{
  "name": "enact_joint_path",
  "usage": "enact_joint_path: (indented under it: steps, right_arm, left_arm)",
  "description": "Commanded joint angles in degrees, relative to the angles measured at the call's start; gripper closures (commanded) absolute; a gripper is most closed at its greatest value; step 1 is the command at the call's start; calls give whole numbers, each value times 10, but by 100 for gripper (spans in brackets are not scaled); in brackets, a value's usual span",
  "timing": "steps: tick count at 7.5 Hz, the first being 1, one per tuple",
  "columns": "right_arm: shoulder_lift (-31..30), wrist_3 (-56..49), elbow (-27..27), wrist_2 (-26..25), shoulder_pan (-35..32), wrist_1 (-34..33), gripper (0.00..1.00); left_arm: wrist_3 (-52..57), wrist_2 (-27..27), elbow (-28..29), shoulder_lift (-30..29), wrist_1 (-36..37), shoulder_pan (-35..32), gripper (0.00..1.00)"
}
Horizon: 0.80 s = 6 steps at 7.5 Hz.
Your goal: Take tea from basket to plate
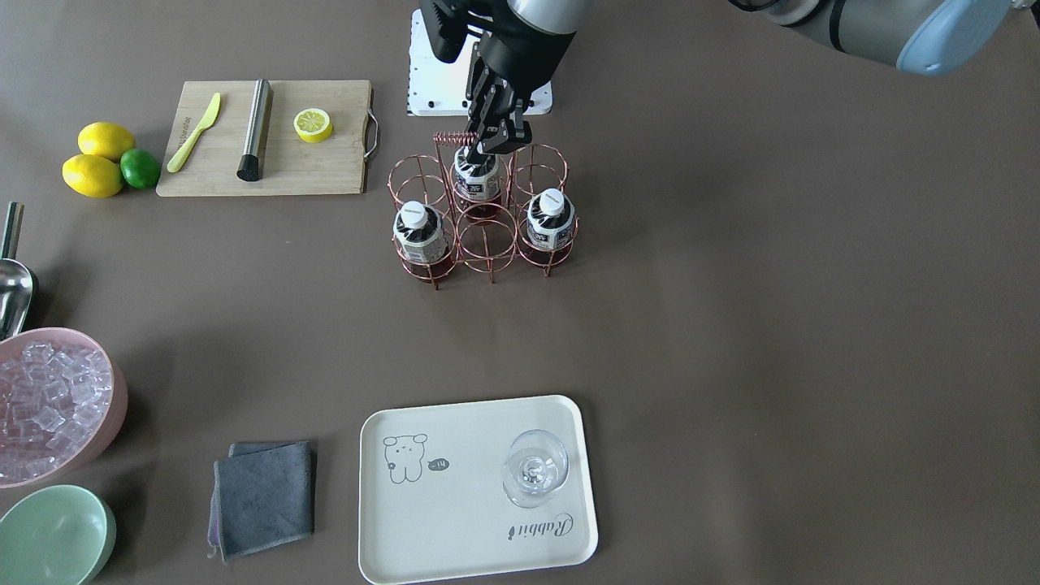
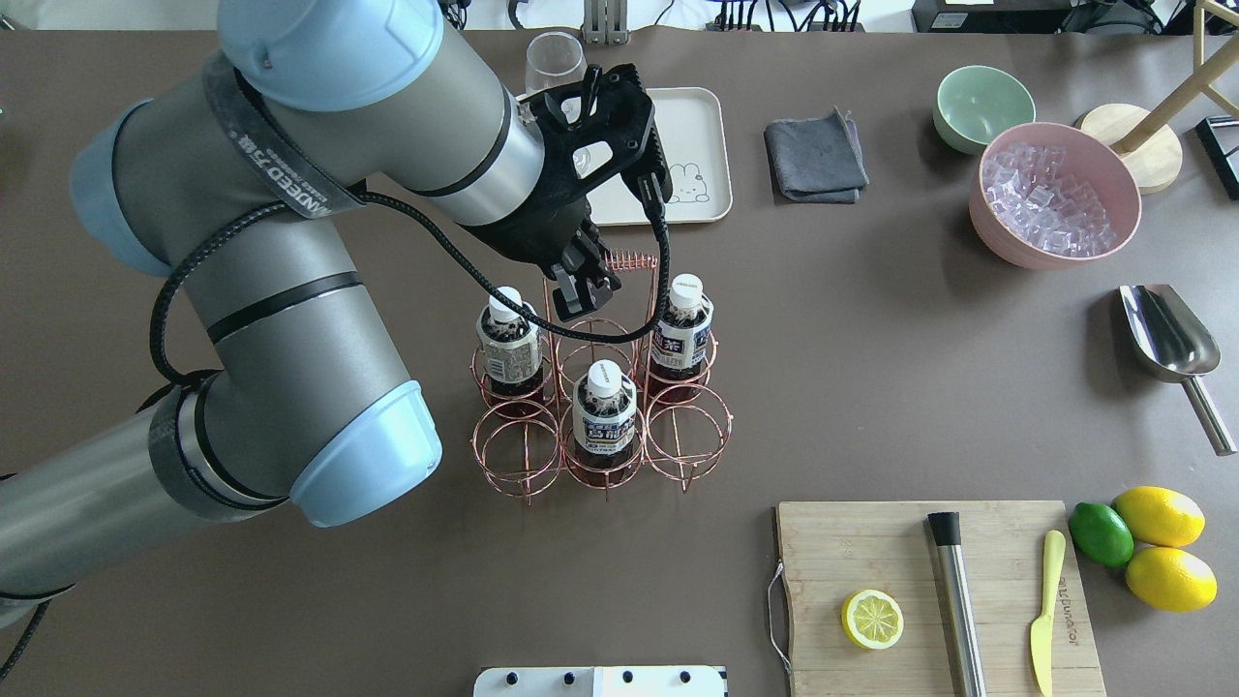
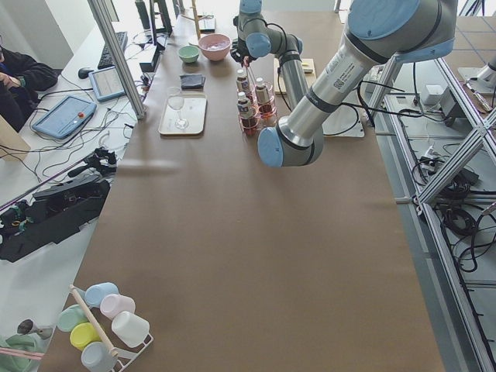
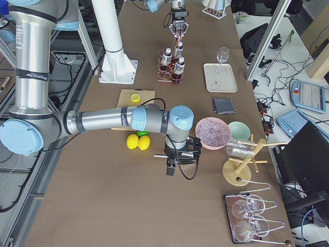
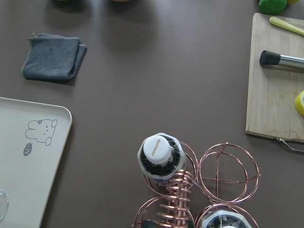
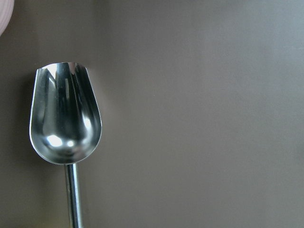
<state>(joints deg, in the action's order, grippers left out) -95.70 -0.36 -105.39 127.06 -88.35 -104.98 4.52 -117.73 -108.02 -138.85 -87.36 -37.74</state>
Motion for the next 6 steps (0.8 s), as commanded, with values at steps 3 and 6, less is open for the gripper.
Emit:
enact_joint_path:
  steps: [3, 6]
  right_arm:
    - [119, 244, -28, 49, 104, -77, 0]
    - [136, 324, -76, 93, 138, -107, 0]
  left_arm:
    - [1, -5, -24, 12, 2, -14, 100]
    - [0, -2, -19, 14, -1, -8, 100]
